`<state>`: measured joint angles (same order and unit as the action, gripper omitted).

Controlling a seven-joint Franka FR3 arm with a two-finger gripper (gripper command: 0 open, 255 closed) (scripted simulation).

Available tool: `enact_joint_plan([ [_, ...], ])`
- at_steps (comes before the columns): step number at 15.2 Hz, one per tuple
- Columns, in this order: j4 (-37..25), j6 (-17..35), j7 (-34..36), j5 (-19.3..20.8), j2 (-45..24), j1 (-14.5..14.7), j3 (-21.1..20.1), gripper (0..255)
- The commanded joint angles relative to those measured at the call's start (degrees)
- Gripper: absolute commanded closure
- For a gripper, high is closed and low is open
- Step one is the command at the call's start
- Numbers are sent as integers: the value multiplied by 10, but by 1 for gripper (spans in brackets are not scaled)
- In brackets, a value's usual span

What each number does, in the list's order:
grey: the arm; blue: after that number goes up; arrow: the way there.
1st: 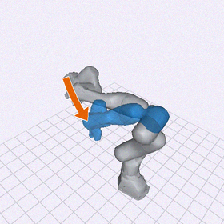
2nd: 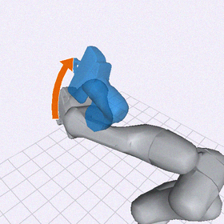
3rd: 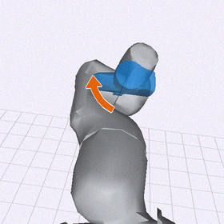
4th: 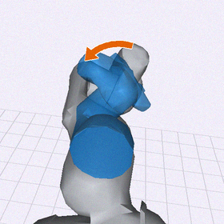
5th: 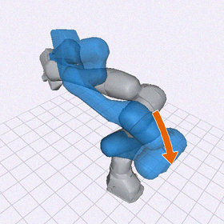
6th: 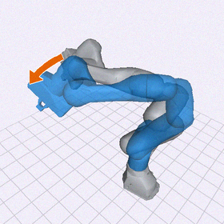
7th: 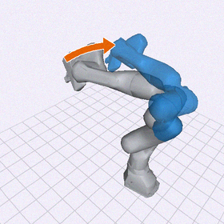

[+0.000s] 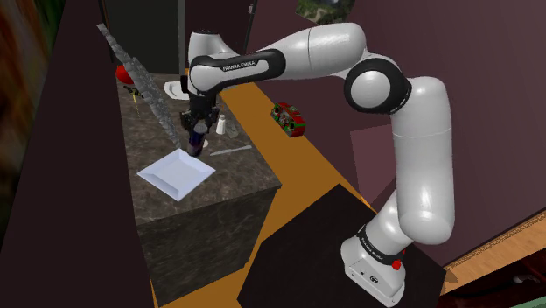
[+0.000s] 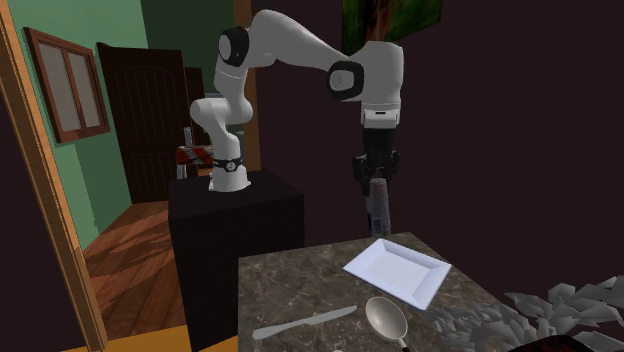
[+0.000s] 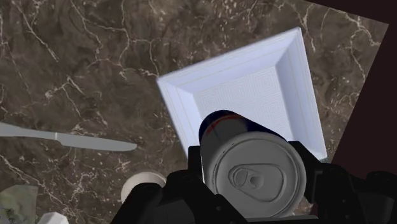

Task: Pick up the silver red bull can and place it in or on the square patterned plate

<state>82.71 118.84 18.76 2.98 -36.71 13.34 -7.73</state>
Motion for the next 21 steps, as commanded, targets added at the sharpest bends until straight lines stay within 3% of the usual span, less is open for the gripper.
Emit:
enact_joint_plan([
  [1,-71,-33,16,4,-38,17,-1,255],
  [3,-164,-75,27,8,-88,35,-1,255],
  [4,-248,-113,35,11,-134,48,0,255],
  [21,-206,-20,35,15,-185,48,4,255],
])
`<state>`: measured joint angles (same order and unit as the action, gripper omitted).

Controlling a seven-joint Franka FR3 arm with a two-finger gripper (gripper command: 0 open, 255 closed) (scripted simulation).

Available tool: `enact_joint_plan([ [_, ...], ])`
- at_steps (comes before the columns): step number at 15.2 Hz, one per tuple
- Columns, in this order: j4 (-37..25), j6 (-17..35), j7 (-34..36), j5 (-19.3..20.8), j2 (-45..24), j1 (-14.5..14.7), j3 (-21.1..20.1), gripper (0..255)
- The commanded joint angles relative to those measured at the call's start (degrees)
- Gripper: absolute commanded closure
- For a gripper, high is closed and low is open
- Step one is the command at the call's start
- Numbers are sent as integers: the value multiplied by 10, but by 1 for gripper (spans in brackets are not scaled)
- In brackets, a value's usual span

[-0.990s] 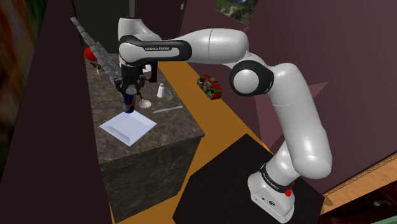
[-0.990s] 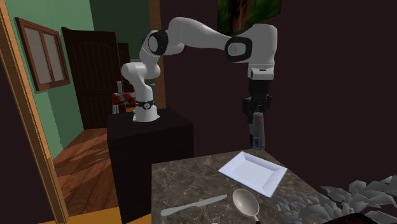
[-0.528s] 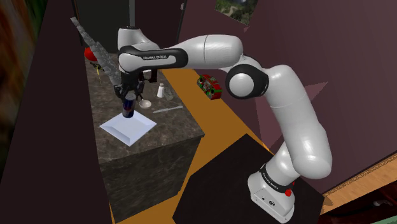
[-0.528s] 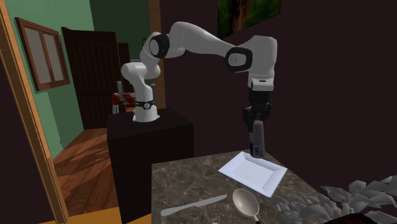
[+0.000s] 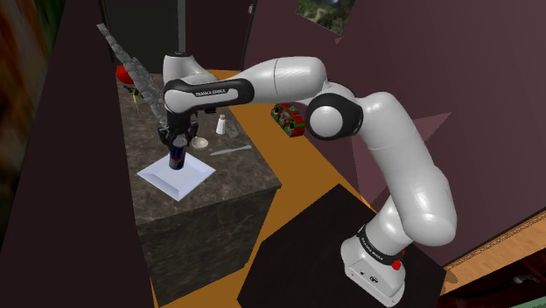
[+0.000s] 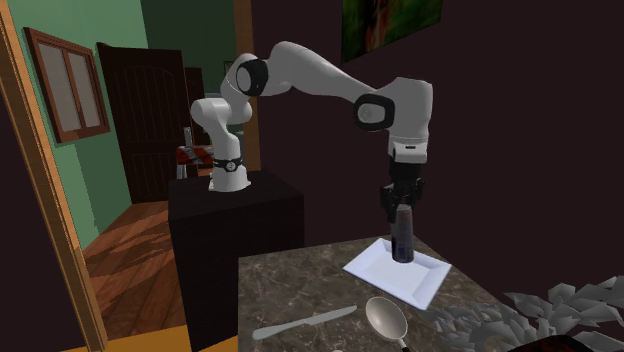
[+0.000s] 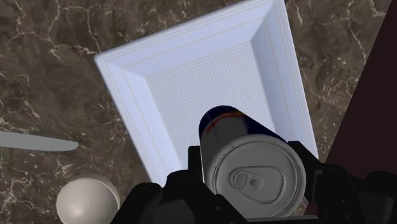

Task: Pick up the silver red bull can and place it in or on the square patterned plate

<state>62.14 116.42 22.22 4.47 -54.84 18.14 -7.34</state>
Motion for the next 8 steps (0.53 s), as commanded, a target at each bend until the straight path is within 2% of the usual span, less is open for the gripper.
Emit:
enact_joint_plan([
  [1,0,9,0,1,-8,0,0,255],
  [8,-1,25,0,2,-26,1,2,255],
])
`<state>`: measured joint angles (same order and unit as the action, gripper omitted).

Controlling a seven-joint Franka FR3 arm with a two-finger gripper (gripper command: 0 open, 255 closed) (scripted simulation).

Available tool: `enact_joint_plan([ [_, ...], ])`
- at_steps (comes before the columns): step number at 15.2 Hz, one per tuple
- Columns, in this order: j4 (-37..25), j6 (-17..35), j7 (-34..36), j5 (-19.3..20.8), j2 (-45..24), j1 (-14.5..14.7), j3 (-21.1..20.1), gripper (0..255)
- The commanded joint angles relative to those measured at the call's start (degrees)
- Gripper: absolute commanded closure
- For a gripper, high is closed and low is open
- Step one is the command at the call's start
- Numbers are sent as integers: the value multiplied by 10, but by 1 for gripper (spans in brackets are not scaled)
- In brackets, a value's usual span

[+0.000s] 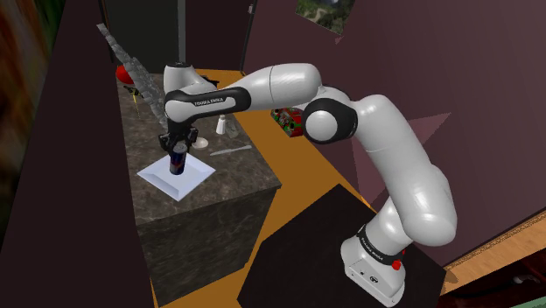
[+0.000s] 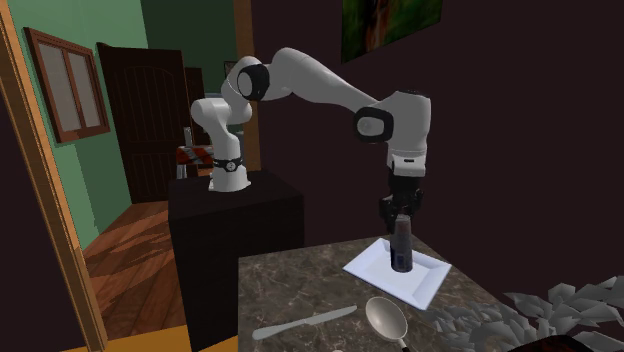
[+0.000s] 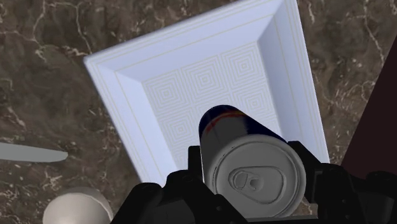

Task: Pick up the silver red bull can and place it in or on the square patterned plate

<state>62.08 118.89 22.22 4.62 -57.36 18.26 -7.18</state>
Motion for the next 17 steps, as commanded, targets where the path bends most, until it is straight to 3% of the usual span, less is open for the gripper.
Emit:
enact_joint_plan([
  [1,0,1,0,0,0,0,0,255],
  [5,0,1,0,0,0,0,0,255],
  [6,0,1,0,0,0,0,0,0],
  [11,0,1,0,0,0,0,0,0],
  [17,-6,-43,-1,-3,38,-2,-2,0],
])
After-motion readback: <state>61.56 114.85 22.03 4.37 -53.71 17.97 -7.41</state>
